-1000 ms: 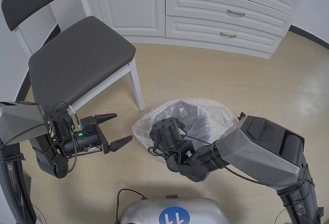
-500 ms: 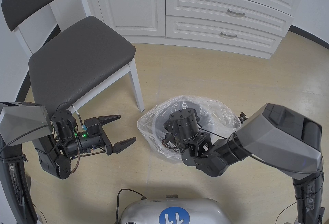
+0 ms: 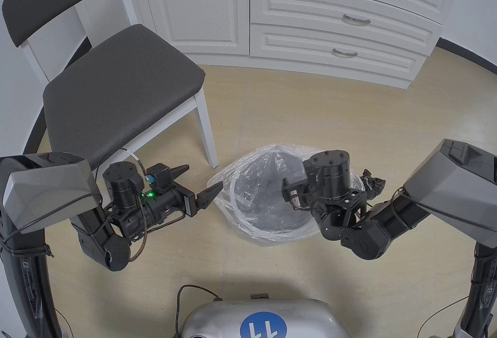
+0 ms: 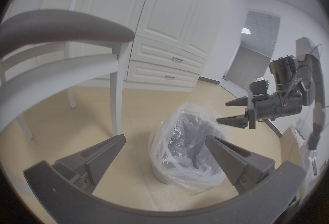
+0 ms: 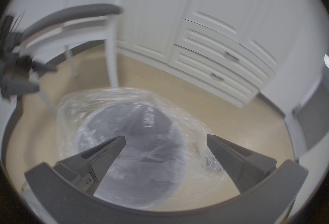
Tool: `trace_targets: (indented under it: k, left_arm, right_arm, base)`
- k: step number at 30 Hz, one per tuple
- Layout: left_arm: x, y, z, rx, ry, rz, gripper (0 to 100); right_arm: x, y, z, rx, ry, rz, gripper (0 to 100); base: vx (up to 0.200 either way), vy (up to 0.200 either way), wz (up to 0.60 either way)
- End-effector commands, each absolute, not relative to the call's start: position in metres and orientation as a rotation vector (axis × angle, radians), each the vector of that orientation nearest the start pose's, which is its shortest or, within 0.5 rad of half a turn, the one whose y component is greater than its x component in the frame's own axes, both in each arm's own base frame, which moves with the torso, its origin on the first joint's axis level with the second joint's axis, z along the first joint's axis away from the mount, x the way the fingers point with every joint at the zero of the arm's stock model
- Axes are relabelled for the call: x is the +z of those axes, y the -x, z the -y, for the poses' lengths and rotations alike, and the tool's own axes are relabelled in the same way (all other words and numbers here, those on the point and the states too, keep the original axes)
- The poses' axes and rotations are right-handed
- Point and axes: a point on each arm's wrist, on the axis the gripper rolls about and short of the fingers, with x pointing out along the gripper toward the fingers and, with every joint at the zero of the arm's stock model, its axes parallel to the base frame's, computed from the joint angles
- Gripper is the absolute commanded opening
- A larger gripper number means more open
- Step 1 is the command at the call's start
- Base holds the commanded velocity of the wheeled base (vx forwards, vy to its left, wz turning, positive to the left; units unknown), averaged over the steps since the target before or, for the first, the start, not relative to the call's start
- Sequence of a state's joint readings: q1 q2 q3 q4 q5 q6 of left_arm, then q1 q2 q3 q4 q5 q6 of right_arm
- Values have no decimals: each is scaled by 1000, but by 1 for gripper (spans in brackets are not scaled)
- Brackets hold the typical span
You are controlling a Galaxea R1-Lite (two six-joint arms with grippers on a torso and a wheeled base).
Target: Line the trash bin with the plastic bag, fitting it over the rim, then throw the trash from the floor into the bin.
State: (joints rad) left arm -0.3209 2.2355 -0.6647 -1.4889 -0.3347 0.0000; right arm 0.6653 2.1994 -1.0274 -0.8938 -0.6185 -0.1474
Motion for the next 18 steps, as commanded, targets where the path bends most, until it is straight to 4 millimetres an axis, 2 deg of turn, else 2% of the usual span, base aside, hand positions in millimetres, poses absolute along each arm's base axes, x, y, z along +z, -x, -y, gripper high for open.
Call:
trace_targets:
  k: [1, 4, 6, 7, 10, 14, 17, 18]
  left_arm:
    - [49, -347, 167, -647, 64, -157, 100]
    - [51, -362, 179, -657, 65, -159, 100]
    - [49, -368, 182, -659, 64, -159, 100]
    - [47, -379, 187, -656, 64, -161, 100]
    - [38, -386, 189, -652, 60, -196, 100]
    - [27, -391, 188, -638, 54, -214, 100]
    - [26, -393, 181, -621, 52, -214, 100]
    - [25, -398, 172, -598, 54, -217, 100]
  right_arm:
    - [77, -348, -191, -94, 81, -250, 100]
    - [60, -369, -169, -172, 0, -270, 100]
    - [55, -377, -165, -195, -23, -269, 100]
    - [47, -390, -157, -228, -37, -270, 100]
    - [40, -405, -147, -258, -41, -272, 100]
    - [37, -421, -139, -290, -44, -287, 100]
    - [35, -424, -135, -302, -48, -295, 100]
    - [35, -426, -133, -298, -56, -292, 100]
  base:
    - [0, 0, 0]
    - [0, 0, 0]
    - [0, 0, 0]
    - [0, 0, 0]
    - [0, 0, 0]
    - [0, 0, 0]
    - [0, 0, 0]
    - [0, 0, 0]
